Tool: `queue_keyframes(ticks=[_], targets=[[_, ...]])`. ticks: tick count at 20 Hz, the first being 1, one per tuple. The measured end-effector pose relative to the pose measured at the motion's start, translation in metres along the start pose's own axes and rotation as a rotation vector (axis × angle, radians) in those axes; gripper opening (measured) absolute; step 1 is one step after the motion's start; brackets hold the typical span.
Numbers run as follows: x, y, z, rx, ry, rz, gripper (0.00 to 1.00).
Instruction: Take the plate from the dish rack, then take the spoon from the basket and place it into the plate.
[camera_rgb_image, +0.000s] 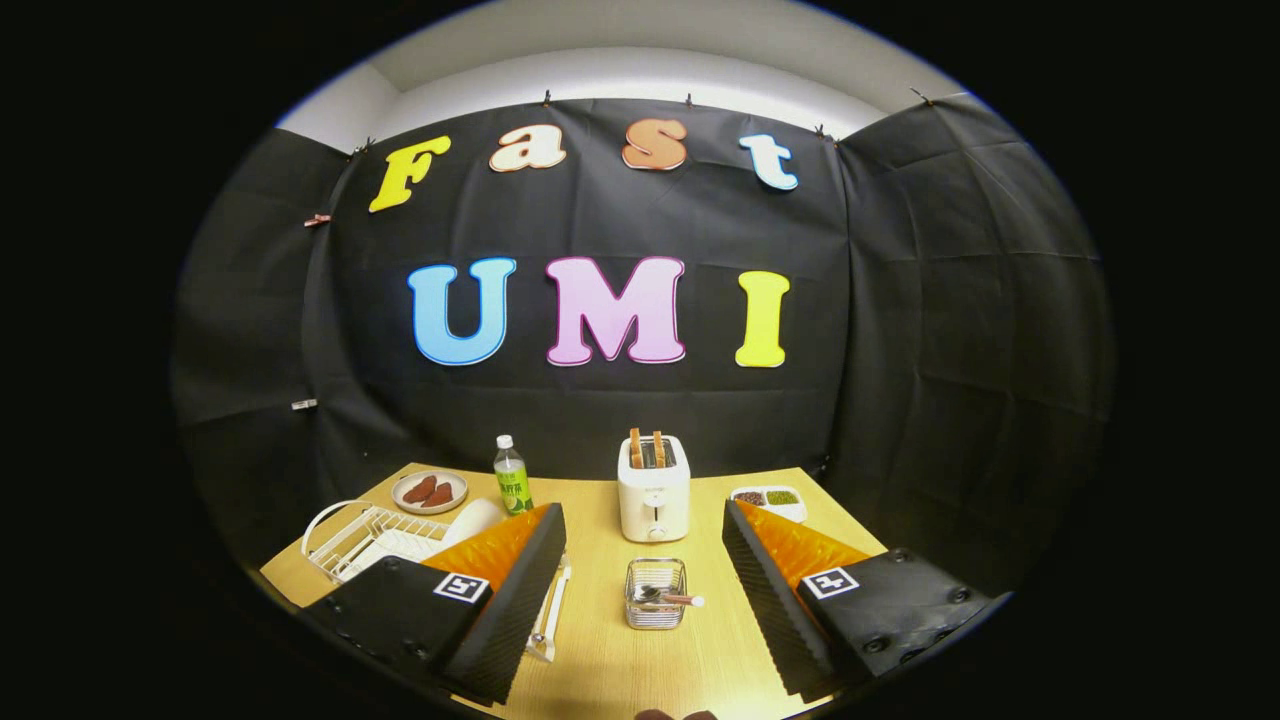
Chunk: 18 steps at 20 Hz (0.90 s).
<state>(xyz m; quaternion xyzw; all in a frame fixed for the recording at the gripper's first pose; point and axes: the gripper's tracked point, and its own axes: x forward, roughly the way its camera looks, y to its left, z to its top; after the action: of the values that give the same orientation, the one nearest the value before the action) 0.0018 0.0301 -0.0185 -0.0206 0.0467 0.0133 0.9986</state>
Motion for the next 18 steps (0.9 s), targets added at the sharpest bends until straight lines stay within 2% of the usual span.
queue_keyframes(ticks=[5, 12, 18], targets=[[0.025, 0.034, -0.015, 0.005, 0.131, 0.082, 0.98], [0.068, 0.110, -0.022, -0.022, 0.250, 0.217, 0.98], [0.105, 0.149, -0.064, 0.011, 0.468, 0.224, 0.98]])
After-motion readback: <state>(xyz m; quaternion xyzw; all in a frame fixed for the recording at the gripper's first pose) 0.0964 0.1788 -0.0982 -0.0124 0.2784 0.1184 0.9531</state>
